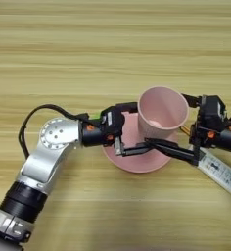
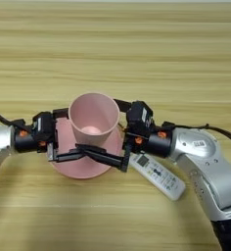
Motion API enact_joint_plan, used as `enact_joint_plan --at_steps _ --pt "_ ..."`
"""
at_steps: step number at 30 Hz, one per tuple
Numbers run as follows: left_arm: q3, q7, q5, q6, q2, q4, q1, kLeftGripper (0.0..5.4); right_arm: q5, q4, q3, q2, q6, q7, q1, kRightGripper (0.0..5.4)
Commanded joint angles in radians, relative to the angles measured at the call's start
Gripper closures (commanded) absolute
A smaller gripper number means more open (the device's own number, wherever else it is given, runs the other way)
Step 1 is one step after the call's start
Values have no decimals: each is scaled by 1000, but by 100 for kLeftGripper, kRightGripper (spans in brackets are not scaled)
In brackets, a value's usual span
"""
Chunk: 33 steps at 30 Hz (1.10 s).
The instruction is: Move the objects on the table
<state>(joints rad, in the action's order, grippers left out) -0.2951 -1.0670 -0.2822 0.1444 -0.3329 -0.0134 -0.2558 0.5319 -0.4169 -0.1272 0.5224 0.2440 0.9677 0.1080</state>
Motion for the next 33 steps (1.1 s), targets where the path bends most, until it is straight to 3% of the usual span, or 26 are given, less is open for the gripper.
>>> enact_joint_plan --at_steps 1,6,9,11,21,27,33 --pt "33 41 11 14 11 -16 -34 149 -14 -4 -15 17 -11 28 -10 0" --pt "45 69 22 17 24 -31 -40 152 -10 3 0 25 -25 25 -16 0" --pt "51 117 73 24 29 -72 -52 154 -4 13 32 32 -35 21 -25 0" --pt "54 140 101 34 34 -99 -60 159 -5 29 63 45 -47 23 -34 0" --pt "67 215 131 36 54 -165 -86 160 17 66 219 128 -101 81 -134 0" --pt "66 235 129 34 65 -170 -82 161 0 74 222 131 -109 96 -148 0" --pt "60 282 129 -38 92 -164 -58 161 43 91 290 102 -106 47 -108 0"
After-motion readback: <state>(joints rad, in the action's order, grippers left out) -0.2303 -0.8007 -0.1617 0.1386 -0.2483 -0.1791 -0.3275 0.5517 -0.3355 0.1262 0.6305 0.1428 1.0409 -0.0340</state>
